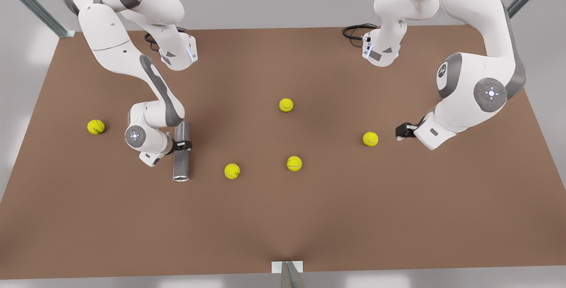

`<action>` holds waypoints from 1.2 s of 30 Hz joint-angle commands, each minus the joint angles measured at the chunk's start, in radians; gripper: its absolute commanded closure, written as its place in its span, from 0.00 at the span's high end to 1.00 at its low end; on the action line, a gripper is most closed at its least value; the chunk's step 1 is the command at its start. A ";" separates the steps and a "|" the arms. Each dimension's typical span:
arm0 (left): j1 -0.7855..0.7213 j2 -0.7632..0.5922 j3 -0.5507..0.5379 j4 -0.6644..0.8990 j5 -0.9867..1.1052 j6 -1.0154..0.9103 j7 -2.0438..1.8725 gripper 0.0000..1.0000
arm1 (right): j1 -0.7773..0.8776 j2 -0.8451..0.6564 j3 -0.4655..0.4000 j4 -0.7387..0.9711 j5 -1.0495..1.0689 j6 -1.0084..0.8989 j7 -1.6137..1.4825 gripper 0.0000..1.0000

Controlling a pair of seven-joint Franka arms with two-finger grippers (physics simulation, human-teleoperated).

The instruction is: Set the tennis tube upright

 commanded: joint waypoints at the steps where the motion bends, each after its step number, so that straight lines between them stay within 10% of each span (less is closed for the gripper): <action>1: -0.001 0.000 0.000 0.001 0.000 0.000 0.000 0.99 | 0.000 0.000 0.000 -0.003 0.000 0.009 0.000 1.00; 36: 0.001 -0.004 0.002 0.003 0.001 -0.002 0.002 0.99 | 0.014 0.003 0.000 -0.071 -0.001 0.099 -0.002 0.80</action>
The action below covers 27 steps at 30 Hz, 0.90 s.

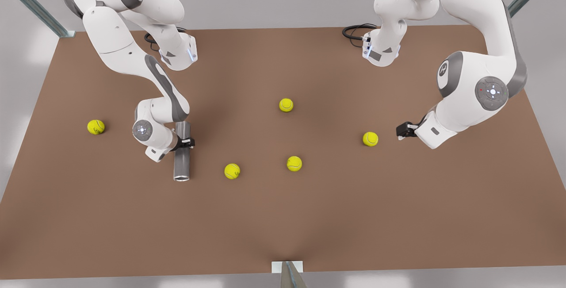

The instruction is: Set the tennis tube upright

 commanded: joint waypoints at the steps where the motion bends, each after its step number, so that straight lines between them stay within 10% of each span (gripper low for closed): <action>1: 0.000 0.001 0.000 0.000 0.000 0.000 0.000 0.99 | 0.000 0.000 0.000 -0.001 0.001 0.000 0.000 0.80; 27: -0.001 -0.011 -0.003 0.000 0.002 -0.003 -0.005 0.99 | 0.000 -0.005 0.015 -0.021 0.002 0.023 0.002 0.79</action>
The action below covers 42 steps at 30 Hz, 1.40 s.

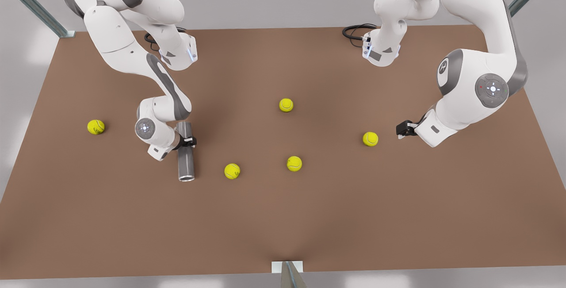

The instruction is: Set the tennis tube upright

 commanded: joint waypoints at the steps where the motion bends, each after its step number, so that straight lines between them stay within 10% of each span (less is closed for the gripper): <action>1: 0.000 0.000 0.000 0.000 0.000 0.000 0.000 0.99 | 0.000 0.000 0.000 0.000 0.000 0.000 0.000 0.78; 27: 0.000 -0.003 0.000 0.000 0.000 0.000 -0.008 0.99 | 0.003 -0.044 0.000 0.000 0.000 -0.012 0.000 0.73; 42: 0.002 -0.003 0.000 0.000 0.000 0.000 -0.009 0.99 | 0.066 -0.135 0.078 0.238 0.005 -0.352 -0.066 0.73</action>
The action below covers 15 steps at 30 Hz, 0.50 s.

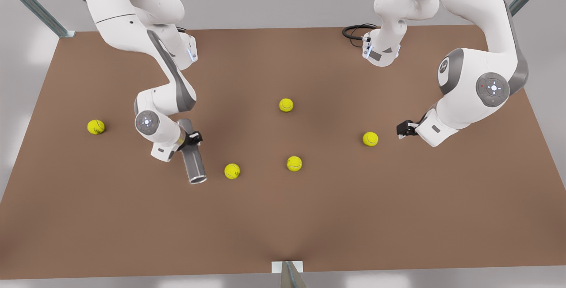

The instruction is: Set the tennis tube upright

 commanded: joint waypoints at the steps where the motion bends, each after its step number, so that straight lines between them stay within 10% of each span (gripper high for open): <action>1: 0.000 0.001 0.000 0.000 0.000 0.000 0.000 0.99 | 0.005 0.000 0.000 0.009 -0.001 -0.006 0.001 0.73; 15: -0.001 0.011 -0.002 -0.005 -0.018 0.011 -0.017 0.99 | 0.383 0.252 -0.002 0.334 -0.061 -0.015 -0.515 0.73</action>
